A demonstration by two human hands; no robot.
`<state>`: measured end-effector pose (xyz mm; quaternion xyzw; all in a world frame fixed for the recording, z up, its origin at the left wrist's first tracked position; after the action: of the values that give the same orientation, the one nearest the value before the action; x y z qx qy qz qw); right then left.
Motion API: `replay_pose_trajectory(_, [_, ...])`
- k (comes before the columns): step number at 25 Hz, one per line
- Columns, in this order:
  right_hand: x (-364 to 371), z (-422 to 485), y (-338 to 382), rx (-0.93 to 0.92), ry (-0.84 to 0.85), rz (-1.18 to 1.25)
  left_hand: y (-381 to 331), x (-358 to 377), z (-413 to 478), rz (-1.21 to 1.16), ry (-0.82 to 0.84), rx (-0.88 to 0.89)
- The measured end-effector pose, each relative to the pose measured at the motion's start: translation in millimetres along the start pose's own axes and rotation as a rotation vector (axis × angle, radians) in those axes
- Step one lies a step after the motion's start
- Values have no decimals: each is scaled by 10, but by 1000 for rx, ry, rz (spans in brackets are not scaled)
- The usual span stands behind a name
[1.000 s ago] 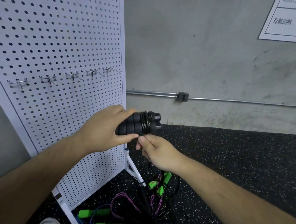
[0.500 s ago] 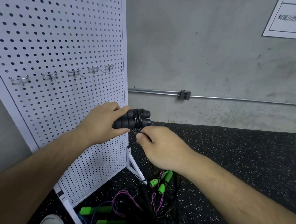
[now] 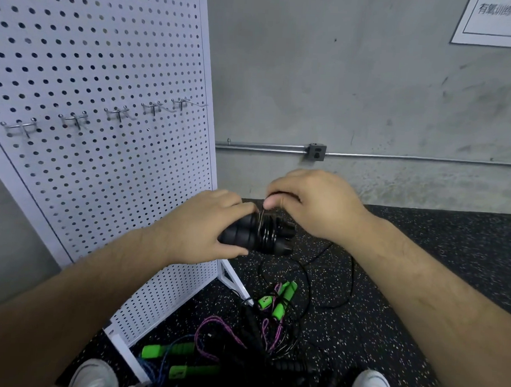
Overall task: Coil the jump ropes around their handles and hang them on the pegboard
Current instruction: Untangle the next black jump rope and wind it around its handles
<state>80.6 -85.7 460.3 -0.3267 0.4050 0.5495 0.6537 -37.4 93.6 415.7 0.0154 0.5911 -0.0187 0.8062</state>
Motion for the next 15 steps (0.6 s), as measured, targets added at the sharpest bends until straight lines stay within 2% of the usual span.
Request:
replay_pose_trajectory(3, [82,-49,-215,80,-13,242,-135,-95,-31,-93,-33,22])
replay_pose_trajectory(7, [321,-61,-268,172,15,753,-178,-229,-96,-206,11,11])
replay_pose_trajectory(9, [389,-106,-221,333,11,1084,-216,-260,-135,-302,41,-17])
replay_pose_trajectory(10, [429,-128,-181,416,21,1169,-228,-271,-137,-330,23,-41])
replay_pose_trajectory(12, [542,-186,-38,457,189,1001,-185,-276,-119,-322,-59,-78])
replay_pose_trajectory(13, [646,-221,65,409,268,871,-120,-252,-108,-288,-85,-88])
replay_pose_trajectory(15, [839,-225,297,342,295,833,82,-175,-86,-215,-78,-130])
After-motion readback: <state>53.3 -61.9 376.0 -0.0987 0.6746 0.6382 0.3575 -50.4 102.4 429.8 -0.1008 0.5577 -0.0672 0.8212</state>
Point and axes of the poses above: each hand's wrist, its own z-axis towards the middle knuckle, its own x-axis out of the palm, y = z × x, the point moved 2 cm from there along z, towards the middle knuckle, and after that the axes turned 10 degrees about -x, right-handed, at the moved point
